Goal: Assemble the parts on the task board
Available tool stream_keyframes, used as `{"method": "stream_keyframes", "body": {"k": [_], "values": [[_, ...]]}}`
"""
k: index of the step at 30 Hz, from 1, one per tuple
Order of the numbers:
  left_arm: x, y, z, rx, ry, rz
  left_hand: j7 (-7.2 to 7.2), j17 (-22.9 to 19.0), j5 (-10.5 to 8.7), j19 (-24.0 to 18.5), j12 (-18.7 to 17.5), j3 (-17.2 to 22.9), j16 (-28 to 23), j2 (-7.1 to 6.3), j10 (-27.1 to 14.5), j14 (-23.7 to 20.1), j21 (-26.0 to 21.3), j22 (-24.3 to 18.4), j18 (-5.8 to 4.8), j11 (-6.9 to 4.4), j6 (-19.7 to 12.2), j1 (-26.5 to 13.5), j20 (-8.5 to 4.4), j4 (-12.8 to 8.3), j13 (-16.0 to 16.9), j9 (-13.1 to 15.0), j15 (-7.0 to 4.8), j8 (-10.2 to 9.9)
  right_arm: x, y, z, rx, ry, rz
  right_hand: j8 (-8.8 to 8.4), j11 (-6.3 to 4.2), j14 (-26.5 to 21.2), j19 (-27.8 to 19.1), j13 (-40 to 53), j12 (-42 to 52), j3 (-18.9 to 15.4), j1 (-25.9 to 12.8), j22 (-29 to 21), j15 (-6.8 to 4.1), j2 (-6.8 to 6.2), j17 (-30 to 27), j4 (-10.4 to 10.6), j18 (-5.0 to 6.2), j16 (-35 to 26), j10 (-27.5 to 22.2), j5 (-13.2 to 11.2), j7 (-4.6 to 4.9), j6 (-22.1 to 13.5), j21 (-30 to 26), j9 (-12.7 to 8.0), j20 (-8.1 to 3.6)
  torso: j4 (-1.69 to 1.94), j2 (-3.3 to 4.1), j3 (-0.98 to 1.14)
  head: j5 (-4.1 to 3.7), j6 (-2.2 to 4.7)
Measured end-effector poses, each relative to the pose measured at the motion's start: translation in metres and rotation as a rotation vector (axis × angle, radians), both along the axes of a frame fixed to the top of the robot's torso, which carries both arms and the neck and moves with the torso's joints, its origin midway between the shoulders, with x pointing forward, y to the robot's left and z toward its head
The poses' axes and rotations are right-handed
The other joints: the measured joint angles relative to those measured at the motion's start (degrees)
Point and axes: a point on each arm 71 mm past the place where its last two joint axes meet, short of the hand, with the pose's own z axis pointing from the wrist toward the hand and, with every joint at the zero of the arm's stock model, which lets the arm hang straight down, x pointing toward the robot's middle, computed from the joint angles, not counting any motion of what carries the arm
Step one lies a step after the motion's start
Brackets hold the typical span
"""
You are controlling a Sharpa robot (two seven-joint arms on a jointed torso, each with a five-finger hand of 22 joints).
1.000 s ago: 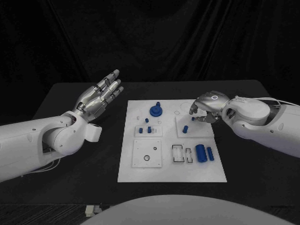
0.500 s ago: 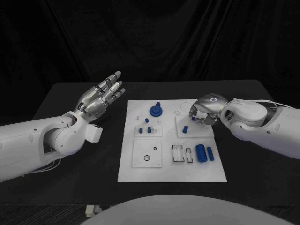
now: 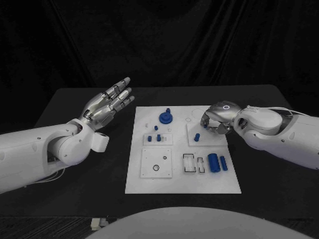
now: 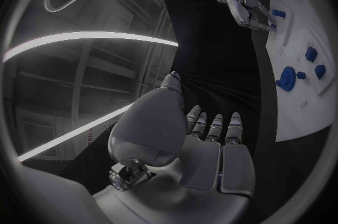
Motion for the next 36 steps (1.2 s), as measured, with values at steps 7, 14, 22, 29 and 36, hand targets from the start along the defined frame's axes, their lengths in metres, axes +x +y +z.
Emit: {"method": "stream_keyframes", "body": {"k": [7, 14, 22, 29, 36], "values": [[0.0006, -0.0010, -0.0020, 0.000, 0.002, -0.006, 0.94, 0.0, 1.34, 0.1, 0.2, -0.2, 0.0, 0.67, 0.0, 0.0, 0.0, 0.3, 0.96, 0.41, 0.9, 1.1, 1.15, -0.2, 0.1, 0.2, 0.81, 0.0, 0.0006, 0.0008, -0.0021, 0.003, 0.001, 0.006, 0.69, -0.59, 0.0, 0.0, 0.4, 1.2, 1.1, 0.0, 0.0, 0.00, 0.00, 0.0, -0.8, 0.00, 0.0, 0.7, 0.0, 0.24, 0.6, 0.0, 0.6, 0.00, 0.00, 0.00, -0.02, 0.04, 0.00], [0.0015, -0.0012, -0.0036, 0.001, 0.003, -0.011, 1.44, 0.0, 1.73, 0.2, 0.4, -0.2, 0.0, 0.70, 0.0, 0.0, 0.0, 0.4, 0.94, 0.42, 1.4, 1.6, 1.63, -0.2, 0.1, 0.2, 0.81, 0.0, 0.0002, 0.0012, -0.0026, 0.014, -0.005, 0.016, 2.08, -0.95, 0.0, 0.3, 0.7, 2.2, 2.2, -0.2, 0.0, 0.00, 0.18, 0.0, -1.9, 0.00, 0.4, 2.2, 0.0, 0.19, 2.5, 1.2, 1.8, -0.31, 0.00, 0.00, -0.02, 0.04, 0.00], [0.0017, -0.0006, -0.0044, 0.005, 0.001, -0.015, 1.94, 0.0, 2.71, 0.4, 0.4, -0.3, 0.0, 0.68, 0.0, 0.0, 0.0, 0.6, 0.95, 0.85, 1.9, 2.2, 2.25, -0.3, 0.1, 0.3, 1.22, 0.2, -0.0002, 0.0013, -0.0009, 0.034, -0.024, 0.032, 3.03, -1.05, 0.0, 0.5, 0.7, 2.9, 2.8, -0.6, 0.0, -0.36, 0.62, 0.0, -2.5, 0.00, 0.7, 3.7, 0.0, 0.10, 3.8, 2.3, 2.8, -0.51, 0.00, -0.01, -0.03, 0.18, 0.00], [0.0019, -0.0001, -0.0048, 0.007, 0.000, -0.017, 1.94, 0.0, 2.99, 0.2, 0.7, -0.3, 0.0, 0.93, 0.0, 0.0, 0.0, 0.7, 0.94, 0.88, 1.9, 2.4, 2.48, -0.3, 0.1, 0.3, 1.21, 0.2, -0.0011, 0.0001, 0.0004, 0.047, -0.036, 0.038, 3.07, -1.05, 0.0, 0.7, 0.7, 3.0, 2.8, -0.6, 0.0, -0.37, 0.62, 0.0, -2.5, 0.00, 0.7, 3.7, -0.2, 0.10, 3.8, 2.3, 2.9, -0.72, 0.00, -0.02, -0.03, 0.03, 0.00], [0.0018, 0.0003, -0.0053, 0.007, 0.000, -0.019, 1.94, 0.0, 3.33, 0.4, 0.6, -0.5, 0.0, 1.07, 0.0, 0.0, 0.0, 0.8, 0.94, 1.25, 1.9, 2.7, 2.80, -0.5, 0.1, 0.2, 1.63, 0.2, -0.0033, -0.0023, 0.0022, 0.058, -0.045, 0.040, 3.07, -1.04, 0.0, 0.7, 0.7, 2.9, 2.8, -0.6, 0.0, -0.36, 0.62, 0.0, -2.5, 0.00, 0.7, 3.7, -0.2, -0.10, 4.0, 2.3, 3.0, -0.72, -0.01, -0.04, -0.03, 0.00, 0.00]]}}
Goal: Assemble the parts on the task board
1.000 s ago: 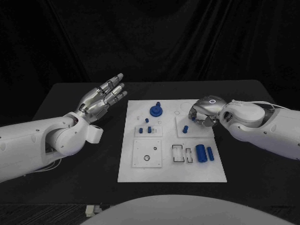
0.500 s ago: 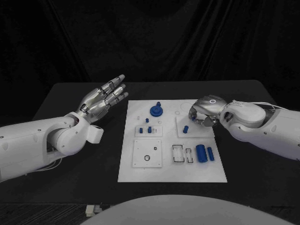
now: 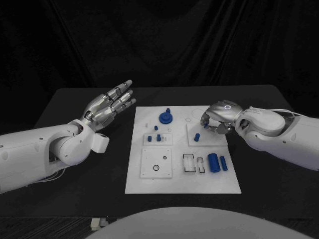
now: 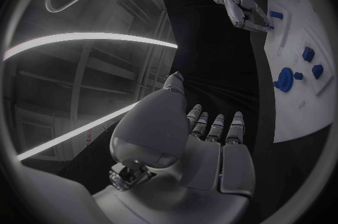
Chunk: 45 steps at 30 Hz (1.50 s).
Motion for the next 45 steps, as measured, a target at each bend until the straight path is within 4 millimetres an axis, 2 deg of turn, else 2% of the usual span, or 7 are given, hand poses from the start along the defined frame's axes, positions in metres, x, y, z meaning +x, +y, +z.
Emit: {"method": "stream_keyframes", "body": {"k": [10, 20, 33, 34, 37, 41, 45], "values": [[0.000, 0.000, -0.001, -0.001, 0.001, -0.005, 0.00, 0.0, 0.22, 0.2, 0.2, -0.2, 0.0, 0.07, 0.0, 0.2, 0.0, 0.3, -0.01, 0.40, 0.0, 0.4, 0.89, -0.2, 0.1, 0.0, 0.65, 0.0, -0.006, -0.005, 0.004, 0.016, -0.009, 0.001, 0.22, 0.01, 0.0, 0.0, 0.0, 0.0, 0.0, -0.2, 0.0, 0.00, 0.22, 0.0, 0.0, 0.01, 0.0, 0.0, 0.0, 0.20, 0.2, 0.0, 0.1, 0.00, -0.01, 0.01, -0.01, 0.27, 0.00], [0.001, 0.002, -0.001, -0.001, 0.003, -0.007, 0.22, 0.0, 0.22, 0.2, 0.5, -0.2, 0.0, 0.30, 0.2, 0.1, 0.0, 0.4, -0.01, 0.59, 0.2, 0.6, 1.30, -0.2, 0.0, 0.0, 0.92, 0.0, -0.011, -0.002, 0.035, 0.051, -0.060, 0.025, 0.22, 0.21, 0.0, 0.0, -0.1, 0.0, 0.2, -0.2, 0.0, 0.00, 0.22, 0.0, -0.2, 0.00, 0.0, 0.2, 0.0, 0.21, 0.2, 0.0, 0.1, 0.00, -0.01, 0.01, -0.02, 0.65, 0.00], [0.001, 0.001, -0.004, -0.001, 0.010, -0.013, 0.41, 0.0, -1.31, 0.2, 0.4, -1.3, 0.0, 0.30, 0.0, 0.0, 0.2, 0.1, -0.01, 0.80, 0.0, 0.6, 1.30, 1.0, 0.0, 0.0, 0.69, 0.0, -0.037, 0.040, 0.059, 0.129, -0.080, 0.134, 0.22, 0.22, 0.0, 0.0, -0.2, 0.0, 0.5, -0.2, 0.0, 0.00, 0.21, 0.0, -0.5, 0.00, 0.0, 0.6, 0.0, 0.40, 0.4, 0.0, 0.3, 0.00, 0.01, 0.00, -0.05, 1.74, 0.00], [0.001, 0.001, -0.005, -0.001, 0.010, -0.012, 0.41, 0.0, -1.58, 0.0, 0.4, -1.4, 0.0, 0.42, 0.1, 0.0, 0.2, -0.1, -0.02, 0.93, 0.0, 0.5, 1.09, 1.1, 0.0, 0.0, 0.01, 0.0, -0.039, 0.045, 0.060, 0.134, -0.078, 0.144, 0.22, 0.22, 0.0, 0.0, -0.2, 0.0, 0.5, -0.2, 0.0, 0.00, 0.22, 0.0, -0.5, 0.00, 0.0, 0.6, 0.0, 0.40, 0.4, 0.0, 0.3, 0.00, 0.01, -0.01, -0.05, 1.91, 0.00], [0.000, 0.002, -0.006, 0.001, 0.012, -0.007, 1.02, 0.0, -1.78, -0.1, 1.1, -1.9, 0.0, 0.70, 0.2, 0.0, 0.2, -0.9, 0.65, 1.45, 0.0, 0.2, -3.26, 1.0, 0.1, 0.0, -3.68, 0.0, -0.047, 0.060, 0.057, 0.151, -0.063, 0.178, 0.22, 0.22, 0.0, 0.0, -0.3, 0.0, 0.5, -0.2, 0.0, 0.00, 0.22, 0.0, -0.5, 0.00, 0.0, 0.6, -0.2, 0.40, 0.4, 0.0, 0.4, 0.00, 0.02, -0.01, -0.07, 2.42, 0.00], [-0.002, 0.006, -0.009, 0.008, 0.016, 0.006, 1.34, 0.0, -1.82, -0.3, 1.1, -2.0, 0.0, 0.70, 0.2, -0.1, 0.2, -1.3, 0.90, 1.45, 0.3, 0.2, -5.00, 1.0, 0.2, 0.0, -4.63, 0.0, -0.057, 0.075, 0.052, 0.168, -0.042, 0.213, 0.22, 0.43, 0.0, 0.0, -0.3, 0.0, 0.5, -0.2, 0.0, 0.00, 0.22, 0.0, -0.5, 0.00, 0.0, 0.8, -0.4, 0.61, 0.2, 0.0, 0.4, 0.00, 0.06, -0.01, -0.07, 2.76, 0.00], [-0.003, 0.010, -0.011, 0.015, 0.021, 0.020, 1.55, 0.0, -1.81, -0.3, 1.1, -2.0, 0.0, 0.70, 0.2, -0.1, 0.2, -1.3, 0.90, 1.45, 0.5, 0.2, -5.00, 1.0, 0.2, 0.1, -4.63, 0.0, -0.066, 0.089, 0.046, 0.179, -0.021, 0.246, 0.22, 0.43, 0.0, 0.0, -0.3, 0.0, 0.6, -0.2, 0.0, 0.00, 0.22, 0.0, -0.6, 0.00, 0.0, 0.8, -0.4, 0.61, 0.2, 0.0, 0.4, 0.00, 0.11, 0.03, -0.05, 3.18, 0.00]]}}
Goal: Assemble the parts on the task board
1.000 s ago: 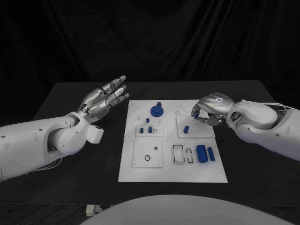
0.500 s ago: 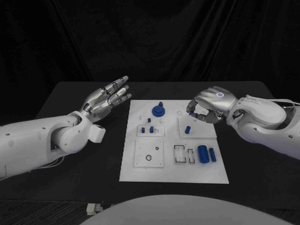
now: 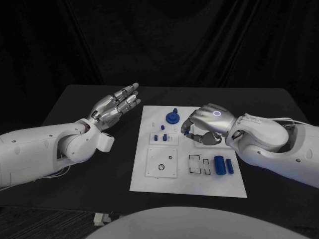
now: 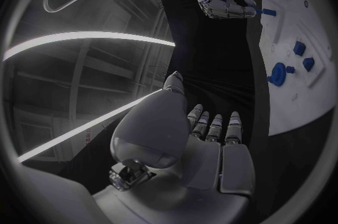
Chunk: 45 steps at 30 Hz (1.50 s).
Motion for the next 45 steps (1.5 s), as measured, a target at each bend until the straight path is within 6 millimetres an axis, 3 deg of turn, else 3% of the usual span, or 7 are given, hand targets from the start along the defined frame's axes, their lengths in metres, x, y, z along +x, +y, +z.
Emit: {"method": "stream_keyframes", "body": {"k": [6, 13, 17, 20, 30, 45], "values": [[-0.002, 0.001, -0.002, 0.003, 0.005, 0.005, 0.20, 0.0, 0.00, 0.0, 0.0, -0.1, 0.0, 0.00, 0.0, 0.0, 0.0, 0.0, 0.00, 0.00, 0.2, 0.0, 0.00, -0.1, 0.0, 0.0, 0.00, 0.0, -0.008, 0.015, -0.010, -0.001, 0.025, 0.033, 0.00, 0.00, 0.0, 0.0, -0.2, 0.0, 0.0, 0.0, 0.0, 0.00, 0.00, 0.0, 0.0, 0.00, 0.0, 0.0, 0.0, 0.21, -0.2, -0.2, 0.1, 0.00, -0.01, 0.01, 0.02, 0.65, 0.00], [-0.002, 0.000, -0.004, 0.003, 0.007, 0.005, 0.17, 0.0, 0.00, 0.0, 0.0, -0.2, 0.0, 0.00, 0.0, 0.0, 0.0, 0.0, -0.01, 0.00, 0.2, 0.0, 0.01, -0.2, 0.0, 0.0, 0.00, 0.0, -0.013, 0.031, -0.022, -0.015, 0.054, 0.061, 0.00, 0.00, 0.0, 0.0, -0.2, 0.0, 0.0, 0.0, 0.0, 0.00, 0.00, 0.0, 0.0, 0.00, 0.0, 0.0, -0.2, 0.41, -0.4, -0.2, 0.1, 0.00, -0.02, 0.01, 0.02, 0.90, 0.00], [-0.002, 0.000, -0.004, 0.003, 0.008, 0.005, -0.93, 0.0, 0.00, 0.2, 0.0, -0.2, 0.0, 0.00, -0.1, 0.0, 0.0, 0.0, 0.00, -0.14, -0.9, 0.0, 0.23, -0.2, 0.0, 0.0, 0.44, 0.0, -0.015, 0.037, -0.029, -0.027, 0.071, 0.070, 0.00, 0.00, 0.0, 0.0, -0.2, 0.0, 0.2, 0.0, 0.0, 0.00, 0.00, 0.0, -0.2, 0.00, 0.0, 0.0, -0.2, 0.41, -0.4, -0.2, 0.1, 0.00, -0.03, 0.00, 0.02, 1.05, 0.00], [-0.002, -0.001, -0.004, 0.003, 0.008, 0.005, -0.94, 0.0, 0.00, 0.1, 0.0, -0.2, 0.0, 0.00, 0.0, 0.0, 0.0, 0.0, 0.00, -0.42, -0.9, 0.0, 0.38, -0.2, 0.0, -0.1, 0.43, 0.0, -0.016, 0.041, -0.034, -0.034, 0.083, 0.074, 0.00, 0.00, 0.0, 0.0, -0.2, 0.0, 0.2, 0.0, 0.0, 0.00, 0.00, 0.0, -0.2, 0.00, 0.0, 0.0, -0.2, 0.41, -0.4, -0.5, 0.0, 0.00, -0.06, -0.01, 0.01, 1.31, 0.00], [-0.003, -0.001, -0.004, 0.003, 0.008, 0.005, -0.94, 0.0, 0.22, 0.1, 0.0, -0.2, 0.0, 0.00, -0.2, 0.0, 0.0, 0.0, -0.01, -0.63, -0.9, 0.0, 0.38, -0.2, 0.0, -0.1, 0.43, 0.0, -0.018, 0.047, -0.045, -0.050, 0.109, 0.081, 0.00, 0.20, 0.0, 0.0, -0.3, 0.0, 0.2, 0.0, 0.0, 0.00, 0.00, 0.0, -0.2, 0.00, 0.0, 0.2, -0.2, 0.62, -0.6, -0.5, 0.1, 0.00, -0.10, -0.02, 0.00, 1.93, 0.00], [-0.003, -0.001, -0.004, 0.002, 0.009, 0.004, -0.52, 0.0, 0.48, 0.1, 0.0, -0.2, 0.0, 0.22, -0.2, 0.0, 0.0, 0.0, -0.01, -0.63, -0.5, 0.2, 0.77, -0.2, 0.0, -0.1, 0.84, 0.0, -0.020, 0.048, -0.051, -0.061, 0.123, 0.080, -0.23, 0.43, 0.0, -0.2, -0.3, 0.0, 0.3, 0.0, 0.0, 0.00, 0.00, 0.0, -0.3, 0.00, -0.3, 0.0, -0.2, 0.82, -0.8, -0.8, 0.1, 0.21, -0.09, -0.02, 0.01, 1.92, 0.00]]}}
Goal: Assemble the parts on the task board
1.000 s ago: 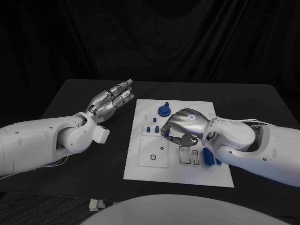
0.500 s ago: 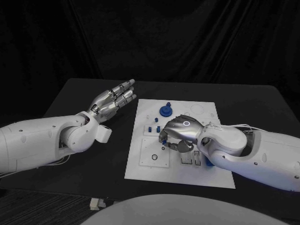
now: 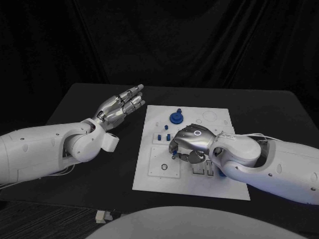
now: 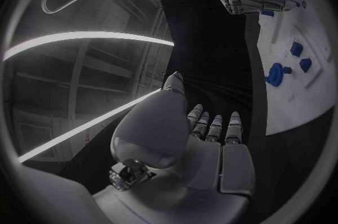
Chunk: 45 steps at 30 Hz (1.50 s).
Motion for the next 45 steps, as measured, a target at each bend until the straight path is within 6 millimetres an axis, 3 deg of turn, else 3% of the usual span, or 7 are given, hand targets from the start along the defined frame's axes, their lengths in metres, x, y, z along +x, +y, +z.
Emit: {"method": "stream_keyframes", "body": {"k": [18, 45], "values": [[0.000, -0.002, -0.001, -0.004, 0.002, -0.007, 0.20, 0.0, 0.49, 0.0, 0.0, 0.0, 0.0, 0.22, 0.0, 0.0, 0.0, 0.0, -0.01, 0.00, 0.2, 0.7, 0.81, 0.0, 0.0, 0.0, 1.23, 0.0, -0.003, 0.001, -0.004, -0.003, 0.012, 0.003, 0.00, 0.00, 0.0, 0.0, -0.1, 0.0, 0.2, 0.0, 0.0, 0.00, 0.00, 0.0, -0.2, 0.00, 0.0, 0.0, 0.0, 0.20, -0.2, 0.0, 0.0, 0.00, -0.01, 0.02, 0.01, 0.22, 0.00], [0.000, -0.003, -0.002, -0.009, 0.006, -0.016, 0.62, 0.0, 0.73, 0.0, 0.0, 0.0, 0.0, 0.21, 0.0, 0.0, 0.0, 0.2, -0.01, 0.00, 0.6, 1.2, 1.63, -0.3, 0.0, 0.0, 2.05, 0.0, -0.003, 0.001, -0.013, -0.020, 0.031, -0.003, -0.27, 0.00, 0.0, -0.2, -0.2, -0.2, 0.2, 0.0, 0.0, 0.37, 0.00, 0.0, -0.5, 0.00, -0.5, 0.0, 0.0, 0.44, -0.5, -0.7, 0.0, 0.20, -0.02, 0.02, 0.01, 0.38, 0.00]]}}
